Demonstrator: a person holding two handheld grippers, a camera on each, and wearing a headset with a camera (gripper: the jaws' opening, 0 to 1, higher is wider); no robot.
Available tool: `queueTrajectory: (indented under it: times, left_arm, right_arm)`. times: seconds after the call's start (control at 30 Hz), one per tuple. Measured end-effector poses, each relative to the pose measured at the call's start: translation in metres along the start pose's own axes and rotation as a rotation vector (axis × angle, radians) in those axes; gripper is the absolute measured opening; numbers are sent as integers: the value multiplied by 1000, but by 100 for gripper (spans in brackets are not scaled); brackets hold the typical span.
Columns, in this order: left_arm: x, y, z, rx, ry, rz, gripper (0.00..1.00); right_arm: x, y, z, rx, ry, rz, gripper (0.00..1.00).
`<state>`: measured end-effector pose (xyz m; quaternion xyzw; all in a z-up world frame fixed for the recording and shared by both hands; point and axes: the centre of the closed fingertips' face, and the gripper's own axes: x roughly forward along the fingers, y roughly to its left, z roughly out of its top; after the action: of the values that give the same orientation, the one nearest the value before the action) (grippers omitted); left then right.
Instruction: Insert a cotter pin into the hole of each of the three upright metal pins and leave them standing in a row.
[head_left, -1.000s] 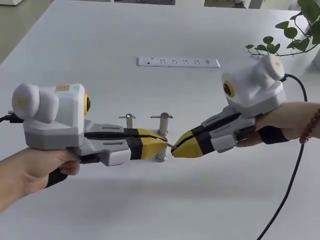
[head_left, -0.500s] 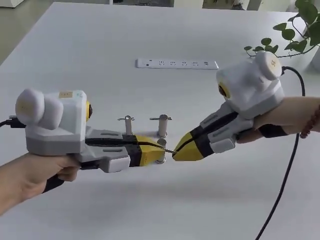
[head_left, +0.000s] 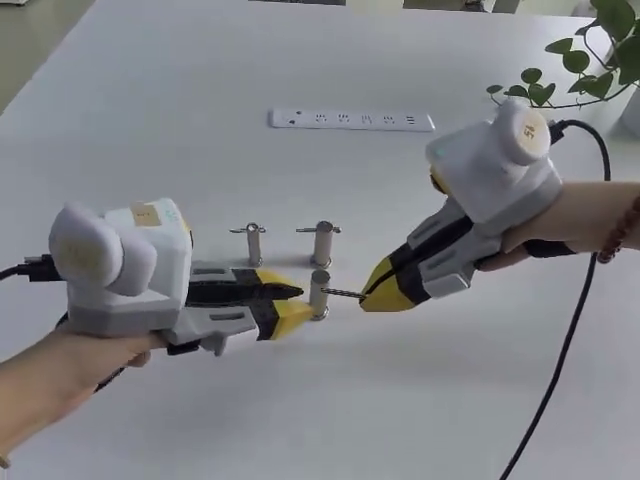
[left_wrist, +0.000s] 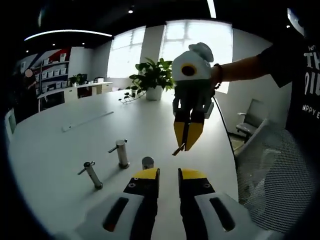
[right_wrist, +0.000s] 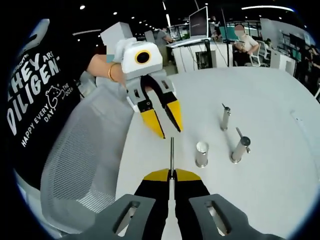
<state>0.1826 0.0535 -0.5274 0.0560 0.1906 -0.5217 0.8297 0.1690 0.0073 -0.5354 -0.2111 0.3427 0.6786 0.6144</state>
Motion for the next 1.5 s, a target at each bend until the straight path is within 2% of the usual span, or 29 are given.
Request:
queueTrajectory:
  times: [0.07, 0.23, 0.57, 1.07, 1.3, 1.4, 1.5]
  left_arm:
    - [3, 1, -4, -6, 8, 21, 15]
    - [8, 13, -9, -10, 2, 102, 17]
    - [23, 29, -17, -43, 14, 174, 18]
    - [39, 35, -22, -38, 30, 206, 16]
    - [42, 33, -23, -39, 42, 194, 15]
    - [42, 37, -22, -48, 42, 192, 12]
    - [42, 36, -22, -45, 47, 178, 12]
  right_arm:
    - [0, -4, -4, 11, 11, -10, 0]
    - [-1, -18, -15, 21, 49, -60, 0]
    - [1, -36, -29, 25, 107, -105, 0]
    - [8, -43, -25, 5, 108, -96, 0]
    - [11, -41, -20, -6, 95, -81, 0]
    - [12, -40, -21, -20, 105, -80, 0]
    - [12, -42, -21, -36, 111, -84, 0]
